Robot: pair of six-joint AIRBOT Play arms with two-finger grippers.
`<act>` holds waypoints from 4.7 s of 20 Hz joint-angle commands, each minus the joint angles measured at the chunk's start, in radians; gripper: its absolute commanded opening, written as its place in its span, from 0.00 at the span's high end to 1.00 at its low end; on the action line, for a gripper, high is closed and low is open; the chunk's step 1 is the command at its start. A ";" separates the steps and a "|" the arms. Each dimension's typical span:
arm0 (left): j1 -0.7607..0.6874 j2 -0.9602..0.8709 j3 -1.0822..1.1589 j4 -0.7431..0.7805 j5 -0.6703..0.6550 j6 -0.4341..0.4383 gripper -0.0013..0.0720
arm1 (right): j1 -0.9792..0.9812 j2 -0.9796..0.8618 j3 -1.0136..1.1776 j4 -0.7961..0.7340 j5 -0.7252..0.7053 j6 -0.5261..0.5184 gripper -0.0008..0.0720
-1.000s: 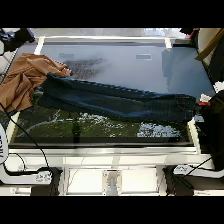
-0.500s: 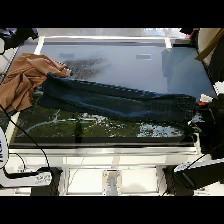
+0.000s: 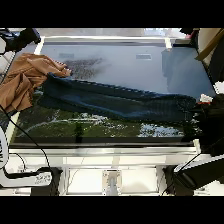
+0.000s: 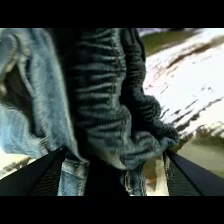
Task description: Fold the clothes and pants, and hang the long-sleeved shirts on hangers.
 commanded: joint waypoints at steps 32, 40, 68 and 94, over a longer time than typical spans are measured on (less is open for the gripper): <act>-0.864 -0.607 0.000 -0.583 0.121 0.245 0.97 | 0.716 0.501 0.011 0.128 -0.092 0.286 0.89; -0.624 -0.466 0.000 -0.565 -0.222 0.298 0.97 | 0.968 0.488 0.011 0.019 -0.311 0.514 0.89; -0.048 -0.063 0.000 -0.565 -0.512 0.449 0.96 | 0.730 0.450 -0.349 0.164 -0.438 0.402 0.05; -0.216 -0.102 -0.105 -0.566 -0.513 0.419 0.97 | 0.690 0.540 -0.194 0.037 -0.067 0.340 0.89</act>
